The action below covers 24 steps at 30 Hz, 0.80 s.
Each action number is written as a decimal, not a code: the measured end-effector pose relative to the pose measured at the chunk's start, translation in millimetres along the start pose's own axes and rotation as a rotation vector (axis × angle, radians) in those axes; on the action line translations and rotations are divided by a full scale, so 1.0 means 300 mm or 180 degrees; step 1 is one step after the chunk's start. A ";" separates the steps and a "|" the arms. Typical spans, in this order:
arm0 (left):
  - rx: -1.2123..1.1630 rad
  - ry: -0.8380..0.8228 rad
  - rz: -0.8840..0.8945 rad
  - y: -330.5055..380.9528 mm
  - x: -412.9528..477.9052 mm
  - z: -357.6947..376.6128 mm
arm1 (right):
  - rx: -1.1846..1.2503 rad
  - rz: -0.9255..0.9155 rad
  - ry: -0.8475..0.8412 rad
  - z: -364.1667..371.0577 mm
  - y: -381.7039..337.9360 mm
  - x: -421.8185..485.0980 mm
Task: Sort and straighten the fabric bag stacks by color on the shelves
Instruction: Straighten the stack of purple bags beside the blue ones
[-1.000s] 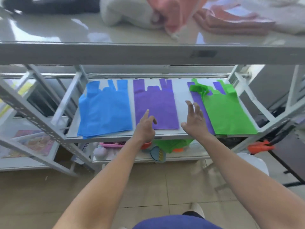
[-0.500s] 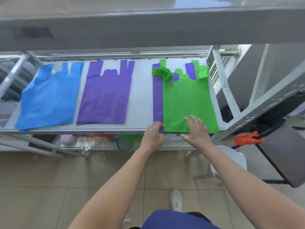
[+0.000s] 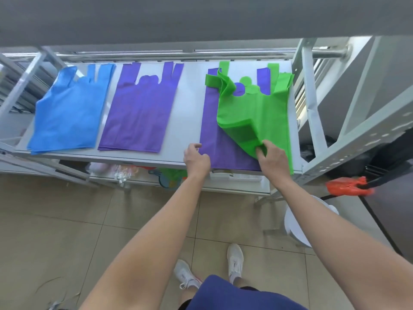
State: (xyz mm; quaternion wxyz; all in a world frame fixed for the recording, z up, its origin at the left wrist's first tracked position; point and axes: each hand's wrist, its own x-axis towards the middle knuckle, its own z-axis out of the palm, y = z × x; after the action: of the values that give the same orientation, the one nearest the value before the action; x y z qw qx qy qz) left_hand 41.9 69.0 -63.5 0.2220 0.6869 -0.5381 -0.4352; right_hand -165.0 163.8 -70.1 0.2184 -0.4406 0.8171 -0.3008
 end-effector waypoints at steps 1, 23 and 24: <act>0.0188 0.0064 -0.0077 -0.014 0.018 0.002 | 0.0149 0.0160 0.0002 -0.012 -0.001 0.012; -0.1727 -0.1711 -0.0559 0.280 0.042 -0.041 | 0.0803 -0.0004 0.0205 -0.119 -0.025 0.033; -0.1838 -0.1730 -0.0524 0.290 0.042 -0.049 | 0.0829 -0.0125 0.0145 -0.125 -0.032 0.024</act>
State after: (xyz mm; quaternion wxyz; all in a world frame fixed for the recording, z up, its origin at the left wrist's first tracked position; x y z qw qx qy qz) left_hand 7.1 26.7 7.1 0.2199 0.4969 -0.3760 -0.7505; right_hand -186.3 164.9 -37.1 0.2493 -0.4175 0.7671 -0.4185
